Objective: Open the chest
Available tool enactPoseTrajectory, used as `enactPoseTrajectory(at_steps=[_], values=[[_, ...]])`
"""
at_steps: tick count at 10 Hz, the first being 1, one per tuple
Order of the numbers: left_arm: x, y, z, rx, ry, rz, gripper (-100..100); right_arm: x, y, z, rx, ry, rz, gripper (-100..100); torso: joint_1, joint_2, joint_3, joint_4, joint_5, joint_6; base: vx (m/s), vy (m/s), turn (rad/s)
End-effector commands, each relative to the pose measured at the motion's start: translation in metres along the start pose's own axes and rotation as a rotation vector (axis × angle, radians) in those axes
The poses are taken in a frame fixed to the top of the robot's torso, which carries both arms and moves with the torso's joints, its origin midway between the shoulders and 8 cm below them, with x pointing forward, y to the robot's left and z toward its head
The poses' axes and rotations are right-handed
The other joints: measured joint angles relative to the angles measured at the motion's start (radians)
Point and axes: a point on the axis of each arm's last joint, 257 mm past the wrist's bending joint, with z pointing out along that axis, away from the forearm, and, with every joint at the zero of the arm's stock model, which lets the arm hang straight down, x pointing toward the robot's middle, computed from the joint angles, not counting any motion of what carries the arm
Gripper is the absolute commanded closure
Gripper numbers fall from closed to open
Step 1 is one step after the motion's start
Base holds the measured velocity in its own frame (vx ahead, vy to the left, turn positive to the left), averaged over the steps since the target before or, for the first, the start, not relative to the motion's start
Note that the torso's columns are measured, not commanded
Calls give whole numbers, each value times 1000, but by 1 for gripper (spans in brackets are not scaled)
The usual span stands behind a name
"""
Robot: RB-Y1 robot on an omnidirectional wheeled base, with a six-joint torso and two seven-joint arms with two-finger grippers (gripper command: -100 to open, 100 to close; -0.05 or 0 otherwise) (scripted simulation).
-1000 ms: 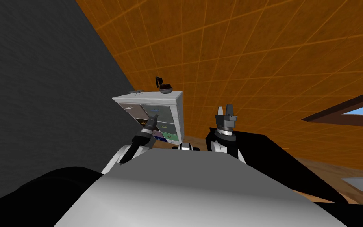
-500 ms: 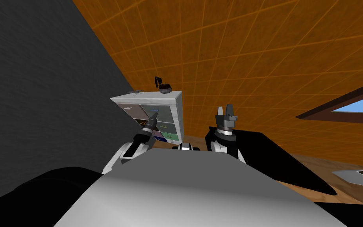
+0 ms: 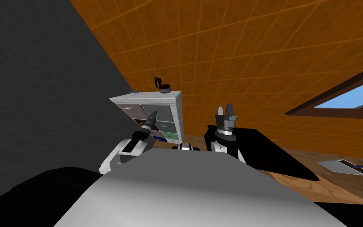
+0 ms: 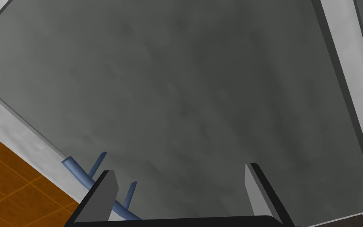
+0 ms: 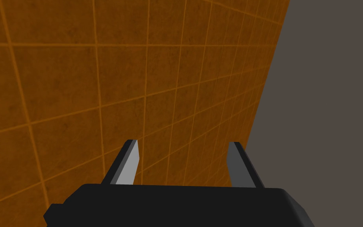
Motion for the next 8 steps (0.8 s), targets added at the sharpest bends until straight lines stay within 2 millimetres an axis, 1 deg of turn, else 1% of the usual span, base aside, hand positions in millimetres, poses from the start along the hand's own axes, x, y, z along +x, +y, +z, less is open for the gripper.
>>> enactPoseTrajectory(at_steps=[1,4,5,7,8], values=[[-7,-14,2,9,9,9,-100,0,0,0,0,0,0,0,0,1,0,1,-1,-1,-46,16,-65],[-6,-42,-1,56,19,13,-100,0,0,0,0,0,0,0,-3,8,2,10,-6,-2,-18,6,-15],[-6,-42,-1,56,19,13,-100,0,0,0,0,0,0,0,-5,10,3,12,-7,-1,-4,8,-10],[-5,-63,-4,94,26,14,-100,0,0,0,0,0,0,0,-7,11,4,12,-8,-1,0,6,-4],[-5,-63,-4,94,26,14,-100,0,0,0,0,0,0,0,-9,12,5,12,-8,0,1,4,-15]])
